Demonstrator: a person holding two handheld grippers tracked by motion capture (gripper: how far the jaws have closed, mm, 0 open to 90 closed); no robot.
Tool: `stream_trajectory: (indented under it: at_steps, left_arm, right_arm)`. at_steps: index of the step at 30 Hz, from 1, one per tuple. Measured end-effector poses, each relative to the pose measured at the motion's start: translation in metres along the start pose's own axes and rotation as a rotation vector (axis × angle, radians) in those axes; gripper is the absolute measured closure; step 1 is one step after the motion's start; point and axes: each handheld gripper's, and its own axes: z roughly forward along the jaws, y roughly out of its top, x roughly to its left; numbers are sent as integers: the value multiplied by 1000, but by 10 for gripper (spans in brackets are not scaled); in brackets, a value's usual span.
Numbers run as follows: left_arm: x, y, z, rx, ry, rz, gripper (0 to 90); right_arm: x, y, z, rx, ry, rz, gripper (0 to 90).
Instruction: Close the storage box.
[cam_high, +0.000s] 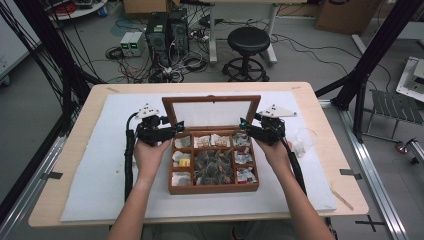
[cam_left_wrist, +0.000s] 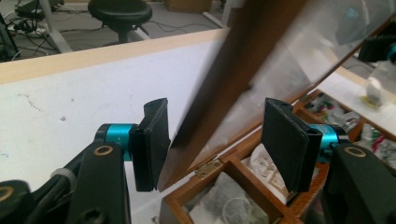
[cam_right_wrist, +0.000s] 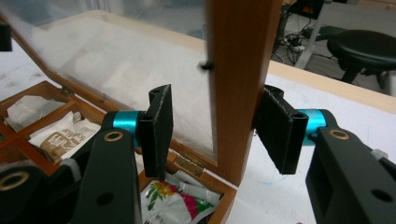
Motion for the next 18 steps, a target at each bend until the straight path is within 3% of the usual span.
stream_trajectory:
  at_steps: [8, 12, 15, 18]
  left_arm:
    - [-12, -9, -13, -22, 1, 8, 414]
    - [-20, -13, -20, -36, 26, 40, 404]
    - [-25, -14, -25, -24, 37, 59, 392]
    - [-28, -18, -28, -16, 39, 59, 393]
  right_arm:
    - [11, -8, -13, 26, -18, 21, 461]
    - [16, -13, -22, 25, -25, 32, 482]
    - [17, -16, -29, 22, -16, 55, 479]
    - [19, -17, -33, 38, -11, 46, 481]
